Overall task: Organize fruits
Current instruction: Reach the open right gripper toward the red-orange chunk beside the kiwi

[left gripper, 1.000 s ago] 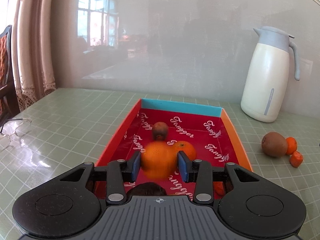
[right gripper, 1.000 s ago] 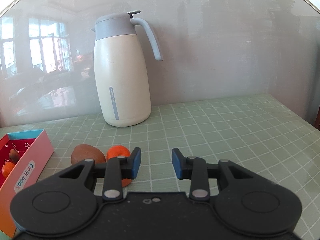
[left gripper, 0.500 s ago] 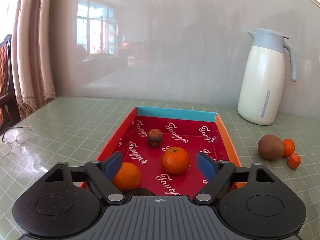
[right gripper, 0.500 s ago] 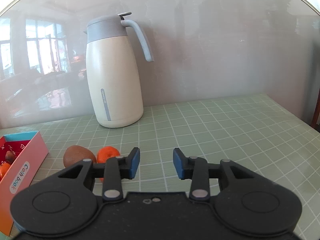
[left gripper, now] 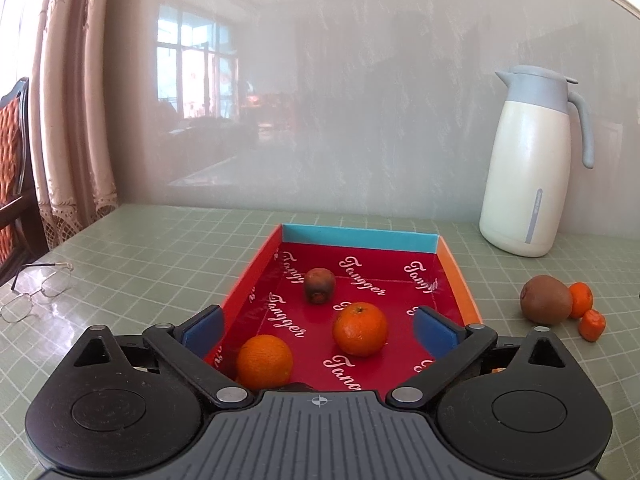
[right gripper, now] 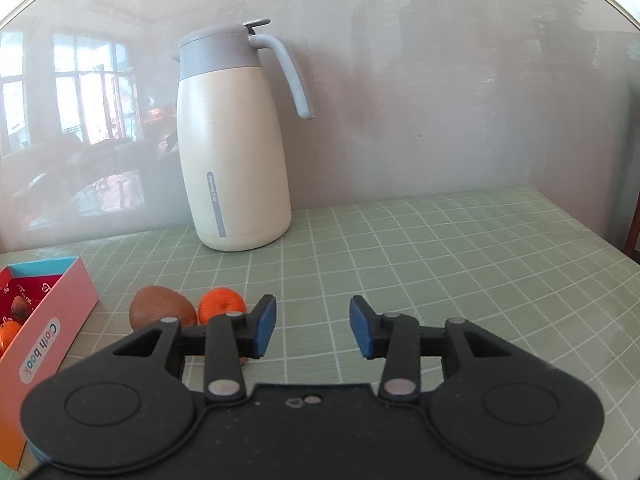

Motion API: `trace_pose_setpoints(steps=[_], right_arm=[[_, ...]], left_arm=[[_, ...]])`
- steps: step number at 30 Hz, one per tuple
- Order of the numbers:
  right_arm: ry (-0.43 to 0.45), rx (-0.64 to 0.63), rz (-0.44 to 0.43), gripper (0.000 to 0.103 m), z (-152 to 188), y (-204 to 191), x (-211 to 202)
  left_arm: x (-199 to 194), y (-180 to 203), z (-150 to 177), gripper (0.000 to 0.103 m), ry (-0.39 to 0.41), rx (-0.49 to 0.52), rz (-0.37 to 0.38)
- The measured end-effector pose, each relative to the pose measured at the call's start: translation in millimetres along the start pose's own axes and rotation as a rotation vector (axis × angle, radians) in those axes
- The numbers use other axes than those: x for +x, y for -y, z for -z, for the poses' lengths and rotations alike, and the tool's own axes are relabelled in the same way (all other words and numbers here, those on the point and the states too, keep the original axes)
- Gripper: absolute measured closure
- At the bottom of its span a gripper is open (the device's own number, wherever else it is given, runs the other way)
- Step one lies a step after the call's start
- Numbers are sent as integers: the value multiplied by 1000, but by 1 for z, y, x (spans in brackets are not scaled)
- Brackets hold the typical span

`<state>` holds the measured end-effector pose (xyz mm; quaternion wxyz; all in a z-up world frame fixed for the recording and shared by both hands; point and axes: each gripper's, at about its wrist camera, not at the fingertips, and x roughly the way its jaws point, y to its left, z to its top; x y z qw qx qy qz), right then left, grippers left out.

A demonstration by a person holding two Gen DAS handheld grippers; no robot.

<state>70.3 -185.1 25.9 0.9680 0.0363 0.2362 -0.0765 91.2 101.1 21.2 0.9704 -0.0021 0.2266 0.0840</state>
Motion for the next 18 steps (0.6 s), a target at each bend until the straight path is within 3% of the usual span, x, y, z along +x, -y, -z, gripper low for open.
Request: trace_pose_setpoints(steps=[18], right_arm=[[-32, -42, -48, 63, 5, -19, 7]], left_arm=[[-4, -16, 0, 0, 19, -36, -13]])
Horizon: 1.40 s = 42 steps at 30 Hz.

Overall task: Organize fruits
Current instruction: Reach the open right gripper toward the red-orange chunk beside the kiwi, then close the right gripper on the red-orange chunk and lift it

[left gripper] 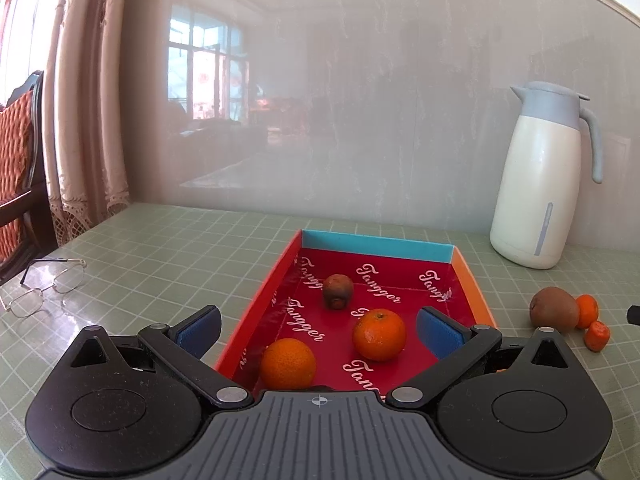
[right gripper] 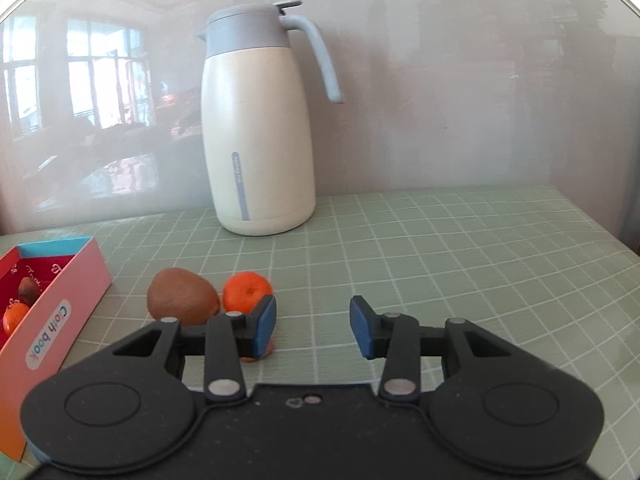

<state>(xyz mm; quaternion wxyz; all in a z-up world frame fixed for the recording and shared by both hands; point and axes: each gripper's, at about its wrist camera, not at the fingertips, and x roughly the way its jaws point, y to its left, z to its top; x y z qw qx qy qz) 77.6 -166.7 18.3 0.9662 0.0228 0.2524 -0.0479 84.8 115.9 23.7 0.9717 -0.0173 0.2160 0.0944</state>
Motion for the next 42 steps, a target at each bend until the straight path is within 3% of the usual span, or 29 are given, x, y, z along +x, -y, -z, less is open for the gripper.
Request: trace_pose_setpoints(steps=[15, 31, 42], right_arm=[[-51, -72, -46, 65, 6, -34, 18], [-117, -68, 5, 66, 11, -43, 41], [-138, -75, 21, 74, 10, -45, 46]], left_arm=[[-2, -31, 2, 0, 8, -36, -54], [-2, -67, 7, 0, -11, -66, -113], [-2, -80, 8, 0, -14, -91, -122]])
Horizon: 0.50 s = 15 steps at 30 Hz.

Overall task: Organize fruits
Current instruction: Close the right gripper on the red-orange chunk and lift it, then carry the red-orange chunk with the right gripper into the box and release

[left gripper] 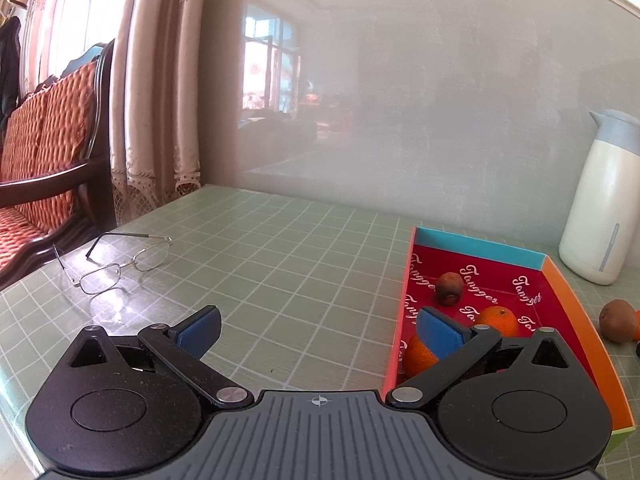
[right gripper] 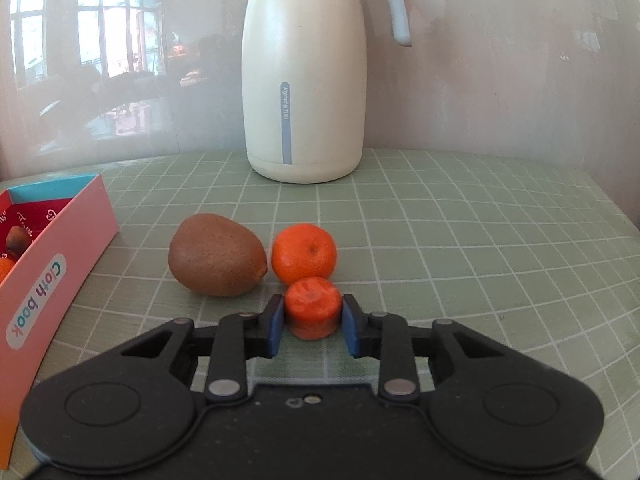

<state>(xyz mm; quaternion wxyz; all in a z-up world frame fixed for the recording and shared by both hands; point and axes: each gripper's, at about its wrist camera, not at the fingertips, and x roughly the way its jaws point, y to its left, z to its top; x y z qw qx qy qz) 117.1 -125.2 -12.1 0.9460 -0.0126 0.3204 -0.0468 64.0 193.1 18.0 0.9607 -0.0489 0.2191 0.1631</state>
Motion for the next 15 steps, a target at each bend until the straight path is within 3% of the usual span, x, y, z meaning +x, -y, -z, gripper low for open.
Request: trace_pose_setpoints(steps=[15], right_arm=[[63, -21, -60, 74, -9, -20, -24]], left_arm=[[-2, -3, 1, 0, 2, 0, -10]])
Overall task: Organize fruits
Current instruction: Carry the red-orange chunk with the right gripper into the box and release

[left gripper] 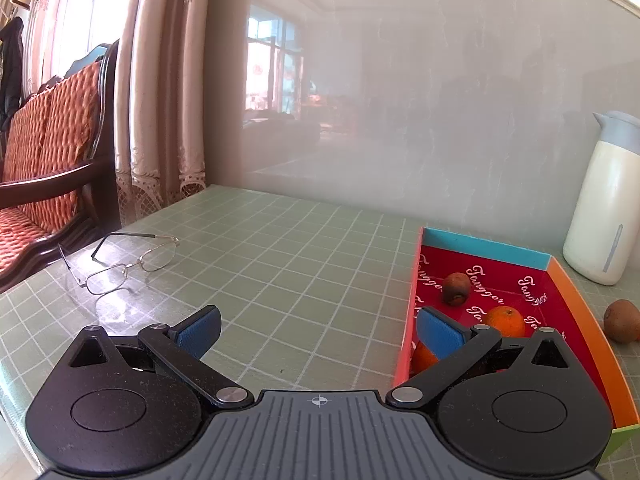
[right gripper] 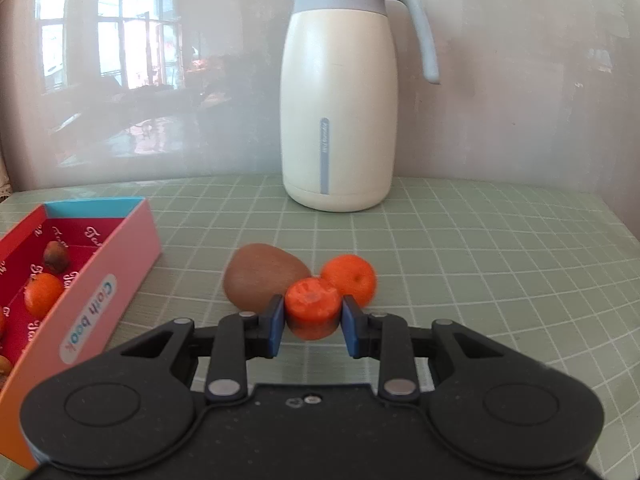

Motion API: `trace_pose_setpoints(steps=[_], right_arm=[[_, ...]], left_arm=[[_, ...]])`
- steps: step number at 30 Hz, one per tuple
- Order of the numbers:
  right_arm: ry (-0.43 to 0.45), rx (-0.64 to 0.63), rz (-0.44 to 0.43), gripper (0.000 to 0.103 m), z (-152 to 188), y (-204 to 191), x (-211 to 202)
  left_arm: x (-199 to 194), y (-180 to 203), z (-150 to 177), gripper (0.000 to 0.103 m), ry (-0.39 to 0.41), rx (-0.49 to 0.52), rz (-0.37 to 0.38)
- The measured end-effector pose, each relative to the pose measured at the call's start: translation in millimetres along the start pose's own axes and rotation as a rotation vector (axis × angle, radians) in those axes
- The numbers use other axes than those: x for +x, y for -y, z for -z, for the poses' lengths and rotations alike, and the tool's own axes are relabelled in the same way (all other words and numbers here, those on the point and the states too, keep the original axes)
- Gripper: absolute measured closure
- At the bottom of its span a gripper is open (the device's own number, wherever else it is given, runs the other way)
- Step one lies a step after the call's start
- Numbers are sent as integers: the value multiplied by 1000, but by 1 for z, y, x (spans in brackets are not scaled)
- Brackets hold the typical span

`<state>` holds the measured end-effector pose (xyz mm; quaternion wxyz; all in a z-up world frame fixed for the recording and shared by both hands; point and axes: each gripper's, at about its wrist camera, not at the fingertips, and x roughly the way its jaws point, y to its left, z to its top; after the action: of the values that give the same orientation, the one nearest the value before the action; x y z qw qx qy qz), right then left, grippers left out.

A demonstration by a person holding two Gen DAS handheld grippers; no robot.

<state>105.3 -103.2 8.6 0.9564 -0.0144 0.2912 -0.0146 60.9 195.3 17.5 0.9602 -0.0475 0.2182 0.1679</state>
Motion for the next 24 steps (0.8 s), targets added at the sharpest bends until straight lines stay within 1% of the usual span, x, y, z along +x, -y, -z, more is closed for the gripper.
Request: trace_pose_setpoints(steps=[11, 24], right_arm=[[42, -11, -58, 74, -5, -28, -8], [93, -42, -171, 74, -6, -80, -19]], left_arm=[[-1, -6, 0, 0, 1, -5, -6], [1, -18, 2, 0, -14, -2, -25]])
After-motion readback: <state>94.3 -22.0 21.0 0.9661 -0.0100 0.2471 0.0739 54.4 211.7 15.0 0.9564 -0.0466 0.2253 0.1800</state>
